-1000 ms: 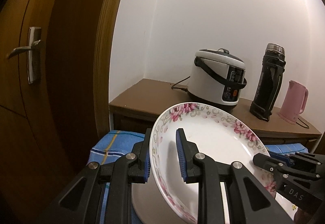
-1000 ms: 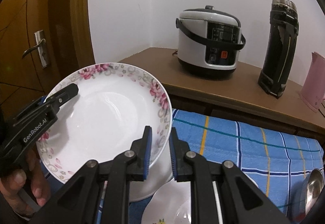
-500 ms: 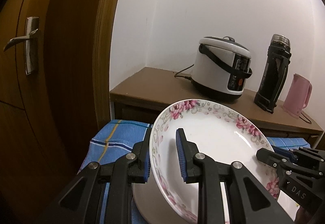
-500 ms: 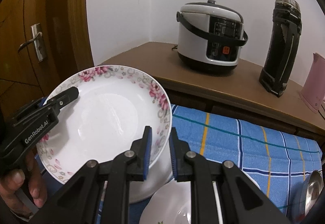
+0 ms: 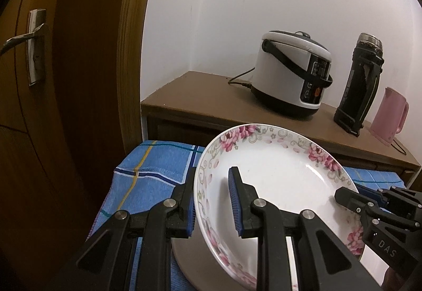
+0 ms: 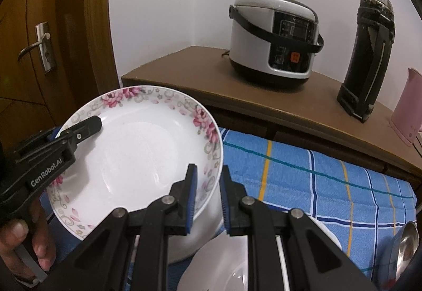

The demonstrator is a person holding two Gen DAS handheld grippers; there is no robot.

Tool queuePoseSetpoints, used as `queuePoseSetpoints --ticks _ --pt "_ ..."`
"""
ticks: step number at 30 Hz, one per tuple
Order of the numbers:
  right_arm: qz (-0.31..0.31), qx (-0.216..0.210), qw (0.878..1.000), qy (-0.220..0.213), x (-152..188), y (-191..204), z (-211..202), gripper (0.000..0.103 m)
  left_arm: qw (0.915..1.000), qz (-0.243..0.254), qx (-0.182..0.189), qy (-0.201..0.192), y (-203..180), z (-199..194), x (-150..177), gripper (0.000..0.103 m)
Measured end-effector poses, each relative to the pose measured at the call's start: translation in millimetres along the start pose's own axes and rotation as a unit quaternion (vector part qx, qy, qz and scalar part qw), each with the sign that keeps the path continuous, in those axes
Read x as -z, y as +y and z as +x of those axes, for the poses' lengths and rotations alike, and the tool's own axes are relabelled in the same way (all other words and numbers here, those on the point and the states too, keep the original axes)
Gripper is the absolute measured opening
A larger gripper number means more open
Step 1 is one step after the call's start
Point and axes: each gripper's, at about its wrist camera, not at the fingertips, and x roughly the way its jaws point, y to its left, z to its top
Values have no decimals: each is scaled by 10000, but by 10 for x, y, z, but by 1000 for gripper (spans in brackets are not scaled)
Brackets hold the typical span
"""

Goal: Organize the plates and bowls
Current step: 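Carry the pink-floral plate over the grey flat plate and lower it on top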

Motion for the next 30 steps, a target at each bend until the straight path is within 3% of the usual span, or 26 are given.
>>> queuePoseSetpoints --ticks 30 --pt "-90 146 9993 324 -41 2 138 17 9979 -6 31 655 15 270 92 25"
